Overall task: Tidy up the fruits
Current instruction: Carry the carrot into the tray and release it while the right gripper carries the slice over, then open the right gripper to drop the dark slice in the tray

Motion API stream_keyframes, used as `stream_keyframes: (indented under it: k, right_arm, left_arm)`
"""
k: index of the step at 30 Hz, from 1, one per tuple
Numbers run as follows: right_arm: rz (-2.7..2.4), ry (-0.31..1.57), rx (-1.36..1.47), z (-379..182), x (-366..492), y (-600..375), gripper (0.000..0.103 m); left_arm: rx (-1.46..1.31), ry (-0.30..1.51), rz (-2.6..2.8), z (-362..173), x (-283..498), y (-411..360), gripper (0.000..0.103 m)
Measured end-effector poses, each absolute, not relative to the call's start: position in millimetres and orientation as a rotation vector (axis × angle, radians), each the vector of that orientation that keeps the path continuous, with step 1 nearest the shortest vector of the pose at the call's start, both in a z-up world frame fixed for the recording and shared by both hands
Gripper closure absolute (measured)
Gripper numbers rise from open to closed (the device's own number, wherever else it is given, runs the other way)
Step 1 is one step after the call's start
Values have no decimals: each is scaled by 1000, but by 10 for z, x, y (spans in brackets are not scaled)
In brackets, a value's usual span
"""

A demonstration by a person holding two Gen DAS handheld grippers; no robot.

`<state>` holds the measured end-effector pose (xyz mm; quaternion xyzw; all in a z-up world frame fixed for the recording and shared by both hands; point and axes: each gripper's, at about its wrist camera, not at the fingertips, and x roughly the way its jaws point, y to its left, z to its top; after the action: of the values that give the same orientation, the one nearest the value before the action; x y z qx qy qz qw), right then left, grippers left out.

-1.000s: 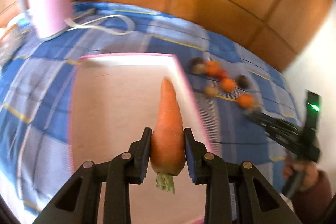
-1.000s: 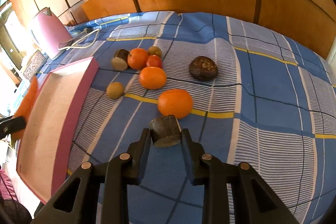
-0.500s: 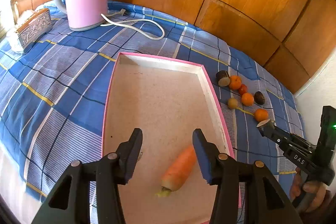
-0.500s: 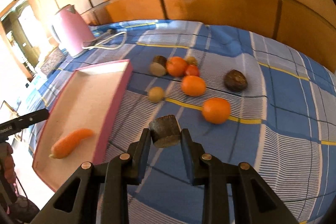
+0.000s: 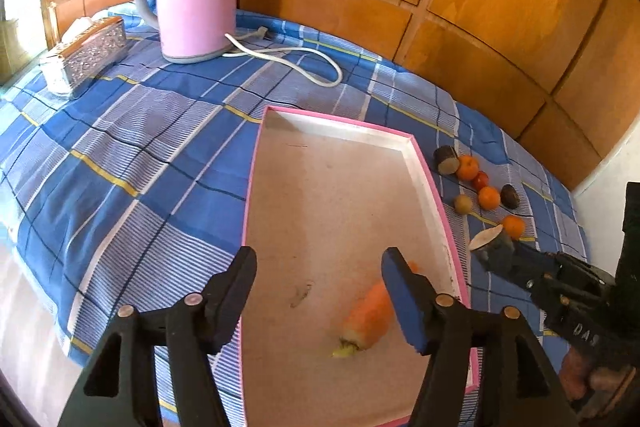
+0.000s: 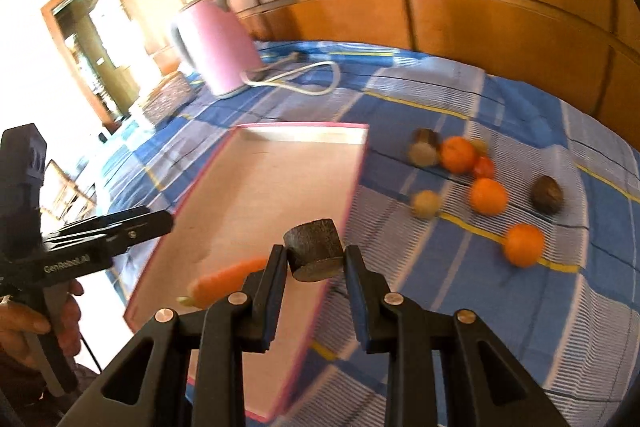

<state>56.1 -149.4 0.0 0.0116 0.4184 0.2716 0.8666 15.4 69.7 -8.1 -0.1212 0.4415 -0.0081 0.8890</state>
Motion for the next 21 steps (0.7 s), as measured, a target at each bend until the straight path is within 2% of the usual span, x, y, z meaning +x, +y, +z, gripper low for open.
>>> stream_keyframes:
  k: [3,14,21]
  right_arm:
    - [608,885,0,-26,522,-1313,74]
    - [638,914,-57,-141,358,-982,69]
    - [576,822,-73,-20,223,-1097,64]
  left_arm:
    - [-253,912,1,-72,129,732,36]
    - [-237,885,35,-37,53,787,23]
    - [-227,876,23,-19,37,732,23]
